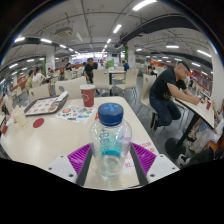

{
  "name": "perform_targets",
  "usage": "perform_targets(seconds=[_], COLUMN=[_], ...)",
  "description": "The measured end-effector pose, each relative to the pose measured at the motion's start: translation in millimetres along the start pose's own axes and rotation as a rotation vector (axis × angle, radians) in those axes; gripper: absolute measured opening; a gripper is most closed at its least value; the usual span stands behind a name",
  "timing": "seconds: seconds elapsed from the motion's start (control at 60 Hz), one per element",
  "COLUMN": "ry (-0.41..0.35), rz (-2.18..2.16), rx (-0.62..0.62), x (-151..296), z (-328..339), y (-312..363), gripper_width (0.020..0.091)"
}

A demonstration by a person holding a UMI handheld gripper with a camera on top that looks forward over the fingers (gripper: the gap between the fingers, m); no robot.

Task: Pour water

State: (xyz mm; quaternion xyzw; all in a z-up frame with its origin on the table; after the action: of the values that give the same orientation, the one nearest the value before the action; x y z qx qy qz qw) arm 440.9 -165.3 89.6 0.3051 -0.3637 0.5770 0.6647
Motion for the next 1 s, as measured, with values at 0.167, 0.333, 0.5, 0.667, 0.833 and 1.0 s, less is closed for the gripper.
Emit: perform_targets(seconds=[0.167,0.333,0.5,0.667,0.833,1.0], ry=[-0.028,-0.045,-0.036,-0.032,-0.084,-0.13], rz=[-0.001,-0.007,-0.014,0.048,0.234,0.49], rx=[0.009,-0.003,-0.029,-0.117,-0.259,-0.397], x=[4,4,5,31,105,190], z=[-11,-11,-12,-12,2,5], y=[3,1,-1,4,30,97], gripper_width=[0.0537,0.0431,0.0431,0.0432,0.0429,0.043])
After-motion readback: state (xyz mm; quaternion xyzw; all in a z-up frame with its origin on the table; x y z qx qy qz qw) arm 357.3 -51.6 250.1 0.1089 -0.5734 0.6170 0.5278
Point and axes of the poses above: the point between the fingertips, and its own axes, seen from behind it with the camera up: y to the left, x up, z backward, against the way the camera looks, the point moved 4 cm from there along z, backward, against the way the camera looks, and after that the axes turned 1 degree about y, right-handed, at the moved point
